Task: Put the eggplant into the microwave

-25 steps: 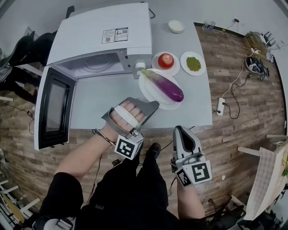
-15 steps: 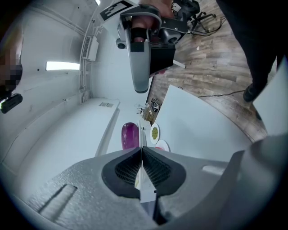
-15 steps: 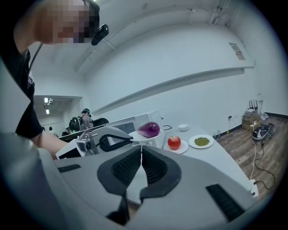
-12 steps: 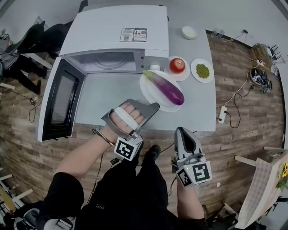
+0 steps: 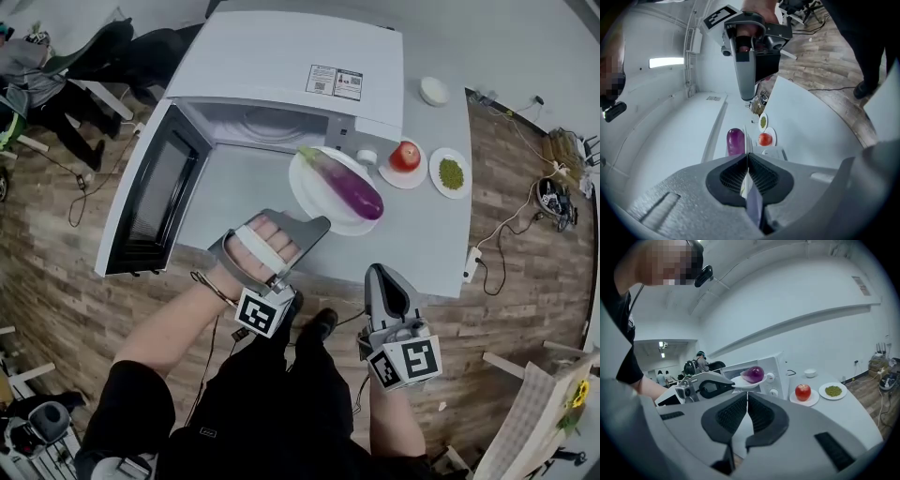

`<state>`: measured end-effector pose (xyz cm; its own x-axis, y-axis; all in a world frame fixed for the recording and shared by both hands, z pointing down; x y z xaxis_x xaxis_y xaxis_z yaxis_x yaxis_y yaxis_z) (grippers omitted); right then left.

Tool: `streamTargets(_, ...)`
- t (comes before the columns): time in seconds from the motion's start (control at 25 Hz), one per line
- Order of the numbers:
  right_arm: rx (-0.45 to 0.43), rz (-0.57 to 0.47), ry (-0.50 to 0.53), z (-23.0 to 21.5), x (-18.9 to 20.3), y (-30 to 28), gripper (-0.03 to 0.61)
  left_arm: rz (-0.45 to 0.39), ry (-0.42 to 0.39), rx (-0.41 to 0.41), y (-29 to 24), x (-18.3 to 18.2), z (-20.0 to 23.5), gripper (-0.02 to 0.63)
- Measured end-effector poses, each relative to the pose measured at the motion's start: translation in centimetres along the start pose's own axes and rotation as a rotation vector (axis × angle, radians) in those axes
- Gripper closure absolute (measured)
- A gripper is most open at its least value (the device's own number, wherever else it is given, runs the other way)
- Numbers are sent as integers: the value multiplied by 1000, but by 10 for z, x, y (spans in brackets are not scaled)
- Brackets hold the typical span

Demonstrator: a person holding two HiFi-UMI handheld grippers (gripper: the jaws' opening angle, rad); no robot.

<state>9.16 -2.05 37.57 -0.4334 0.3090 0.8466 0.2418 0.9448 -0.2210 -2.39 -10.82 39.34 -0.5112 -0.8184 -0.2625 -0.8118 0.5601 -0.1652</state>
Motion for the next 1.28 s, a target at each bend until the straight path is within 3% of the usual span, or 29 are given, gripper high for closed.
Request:
streamTargets(0.6,-120,68,26,28,6,-68,560,154,4,52,16,71,-33,595)
streamTargets(1.28,-178,125,66,-1,19,-121,560,256,45,116,-28,109,-100,595)
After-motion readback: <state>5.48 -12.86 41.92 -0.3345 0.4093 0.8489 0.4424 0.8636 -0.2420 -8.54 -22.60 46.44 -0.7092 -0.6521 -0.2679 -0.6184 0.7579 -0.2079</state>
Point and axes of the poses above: the fingertips, and each gripper's own axes: y backward along the fingers, z to its left, x out of its underside, the point moved 6 cm from there along y, backward along the fingers, and after that the axes turned 15 degrees about -y, right-handed, at the moved point
